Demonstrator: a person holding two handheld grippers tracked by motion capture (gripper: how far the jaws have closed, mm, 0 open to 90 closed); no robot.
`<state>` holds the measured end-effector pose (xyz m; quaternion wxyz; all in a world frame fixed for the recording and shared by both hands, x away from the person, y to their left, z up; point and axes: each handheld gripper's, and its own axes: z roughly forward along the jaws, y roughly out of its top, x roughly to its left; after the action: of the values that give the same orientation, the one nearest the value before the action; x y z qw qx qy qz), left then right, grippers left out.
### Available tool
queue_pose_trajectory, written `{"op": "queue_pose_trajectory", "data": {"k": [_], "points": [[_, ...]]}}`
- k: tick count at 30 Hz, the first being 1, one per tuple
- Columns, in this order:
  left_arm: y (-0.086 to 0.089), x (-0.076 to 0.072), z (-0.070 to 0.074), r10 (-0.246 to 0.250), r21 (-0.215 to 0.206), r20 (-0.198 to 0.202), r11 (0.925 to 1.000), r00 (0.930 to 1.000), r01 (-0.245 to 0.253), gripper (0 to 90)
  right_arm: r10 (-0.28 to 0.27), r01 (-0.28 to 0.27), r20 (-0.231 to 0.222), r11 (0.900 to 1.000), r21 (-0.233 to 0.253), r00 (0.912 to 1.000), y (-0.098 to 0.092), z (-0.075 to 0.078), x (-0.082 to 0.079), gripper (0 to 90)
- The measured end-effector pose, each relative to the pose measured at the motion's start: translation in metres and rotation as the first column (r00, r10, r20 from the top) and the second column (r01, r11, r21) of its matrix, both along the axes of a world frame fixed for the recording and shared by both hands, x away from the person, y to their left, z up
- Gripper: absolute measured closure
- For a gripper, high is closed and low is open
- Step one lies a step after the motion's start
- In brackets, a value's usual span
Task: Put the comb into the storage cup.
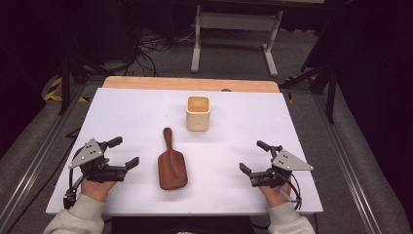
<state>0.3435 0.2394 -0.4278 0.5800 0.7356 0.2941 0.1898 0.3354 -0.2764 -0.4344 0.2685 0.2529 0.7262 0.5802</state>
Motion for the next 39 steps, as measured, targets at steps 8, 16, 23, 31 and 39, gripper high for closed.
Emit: {"op": "queue_pose_trajectory", "data": {"k": [8,16,23,31,39], "points": [[-0.013,0.01,0.012,-0.048,0.023,0.008,0.9986,0.9988,0.048,6.6,0.009,-0.009,0.0,1.0,-0.002,1.0,0.001,0.0,-0.001,2.8],[-0.033,0.024,0.022,-0.1,0.066,-0.011,0.9927,0.9949,0.101,7.1,0.019,-0.019,-0.004,1.0,-0.01,0.9998,0.001,0.0,-0.001,3.3],[-0.043,0.034,0.027,-0.138,0.074,-0.025,0.9875,0.9901,0.139,8.7,0.024,-0.024,-0.001,1.0,-0.015,0.9997,0.001,0.0,0.0,3.3],[-0.055,0.047,0.036,-0.18,0.088,-0.039,0.9793,0.9829,0.183,10.3,0.021,-0.021,0.0,1.0,-0.016,0.9998,0.002,0.0,-0.001,3.2],[-0.065,0.063,0.046,-0.213,0.112,-0.04,0.9698,0.9761,0.217,10.4,0.017,-0.016,0.007,1.0,-0.013,0.9998,0.001,0.001,-0.001,3.2]]}}
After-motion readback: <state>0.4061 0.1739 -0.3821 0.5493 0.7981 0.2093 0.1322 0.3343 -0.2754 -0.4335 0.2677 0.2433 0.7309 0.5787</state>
